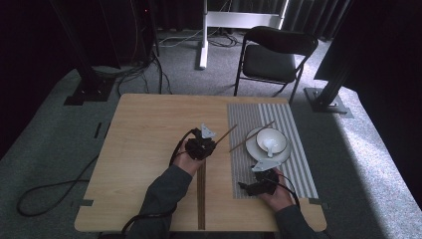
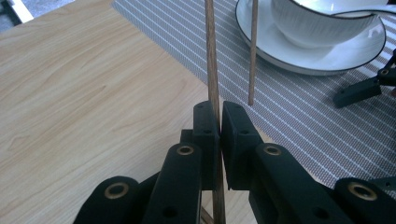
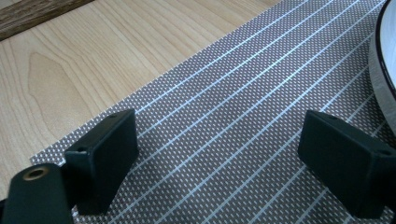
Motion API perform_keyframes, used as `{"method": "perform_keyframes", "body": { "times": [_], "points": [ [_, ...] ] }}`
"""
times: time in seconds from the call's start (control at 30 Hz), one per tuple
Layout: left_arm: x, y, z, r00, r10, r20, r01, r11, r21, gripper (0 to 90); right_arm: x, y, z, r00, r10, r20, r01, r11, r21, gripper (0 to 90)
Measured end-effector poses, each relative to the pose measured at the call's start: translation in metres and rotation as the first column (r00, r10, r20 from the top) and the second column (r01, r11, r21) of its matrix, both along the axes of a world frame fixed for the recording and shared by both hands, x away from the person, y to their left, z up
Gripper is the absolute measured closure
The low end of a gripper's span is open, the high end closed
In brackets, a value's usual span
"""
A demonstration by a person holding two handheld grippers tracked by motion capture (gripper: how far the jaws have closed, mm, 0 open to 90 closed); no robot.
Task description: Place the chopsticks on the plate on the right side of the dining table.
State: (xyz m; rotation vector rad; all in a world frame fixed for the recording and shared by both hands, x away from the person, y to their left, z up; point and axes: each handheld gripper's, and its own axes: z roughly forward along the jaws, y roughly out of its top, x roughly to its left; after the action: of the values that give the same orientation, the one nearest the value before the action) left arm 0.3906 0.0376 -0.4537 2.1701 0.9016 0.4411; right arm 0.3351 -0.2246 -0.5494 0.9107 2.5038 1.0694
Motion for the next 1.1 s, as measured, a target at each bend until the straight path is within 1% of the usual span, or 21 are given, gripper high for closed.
{"method": "perform_keyframes", "body": {
  "times": [0.37,0.5,0.7,1.1],
  "points": [
    [0.007,-0.009,0.006,0.9998,-0.017,0.01,0.017,0.9999,-0.004,84.7,0.0,0.0,0.0,1.0,0.001,0.002,-0.001,1.0,0.0,11.1],
    [0.009,-0.012,0.006,0.9998,-0.019,0.011,0.019,0.9997,-0.015,84.7,0.0,0.0,0.0,1.0,0.001,0.002,-0.001,1.0,0.0,11.1],
    [0.011,-0.017,0.008,0.9995,-0.028,0.017,0.028,0.9994,-0.019,84.7,0.0,0.0,0.0,1.0,0.001,0.002,-0.001,1.0,0.0,11.1],
    [0.015,-0.023,0.013,0.999,-0.034,0.028,0.035,0.999,-0.028,84.7,0.0,0.0,0.0,1.0,0.001,0.002,-0.001,1.0,0.0,11.1]
  ]
}}
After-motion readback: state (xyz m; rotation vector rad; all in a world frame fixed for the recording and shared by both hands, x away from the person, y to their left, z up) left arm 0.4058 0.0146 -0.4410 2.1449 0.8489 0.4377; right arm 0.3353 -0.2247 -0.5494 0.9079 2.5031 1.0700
